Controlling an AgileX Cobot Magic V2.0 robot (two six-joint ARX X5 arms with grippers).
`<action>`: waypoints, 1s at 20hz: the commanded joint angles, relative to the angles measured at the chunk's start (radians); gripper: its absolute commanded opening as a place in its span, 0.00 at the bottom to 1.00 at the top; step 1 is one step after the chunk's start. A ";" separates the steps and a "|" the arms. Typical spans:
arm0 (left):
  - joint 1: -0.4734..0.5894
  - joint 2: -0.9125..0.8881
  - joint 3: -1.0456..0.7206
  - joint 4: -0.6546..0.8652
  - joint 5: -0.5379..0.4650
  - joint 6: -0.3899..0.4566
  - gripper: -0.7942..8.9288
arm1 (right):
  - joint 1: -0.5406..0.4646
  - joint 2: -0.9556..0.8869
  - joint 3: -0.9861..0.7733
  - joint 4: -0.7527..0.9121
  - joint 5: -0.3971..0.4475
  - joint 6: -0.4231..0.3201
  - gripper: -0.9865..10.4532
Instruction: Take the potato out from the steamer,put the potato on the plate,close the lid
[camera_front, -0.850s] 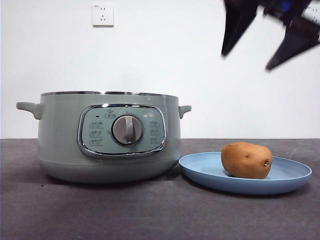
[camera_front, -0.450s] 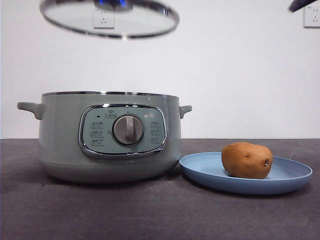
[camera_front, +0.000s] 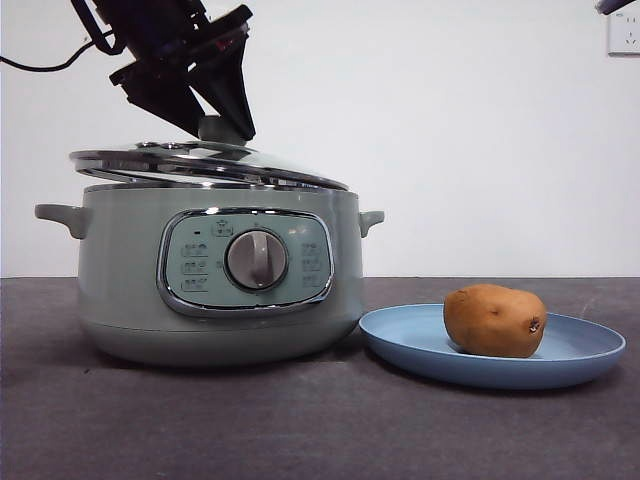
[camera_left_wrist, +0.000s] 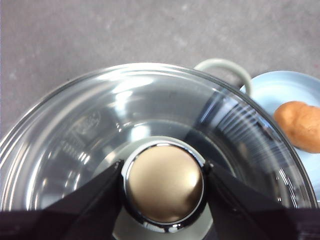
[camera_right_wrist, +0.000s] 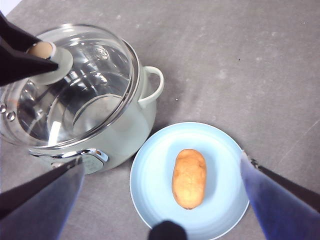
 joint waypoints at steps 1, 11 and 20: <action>0.001 -0.009 -0.016 0.080 0.009 -0.008 0.07 | -0.001 0.001 0.003 0.006 0.004 0.012 0.55; 0.013 -0.009 -0.161 0.122 0.041 -0.030 0.07 | -0.001 0.001 0.003 0.014 0.005 0.019 0.55; 0.015 -0.009 -0.161 0.090 0.084 -0.029 0.08 | -0.001 0.000 0.003 0.013 0.002 0.022 0.55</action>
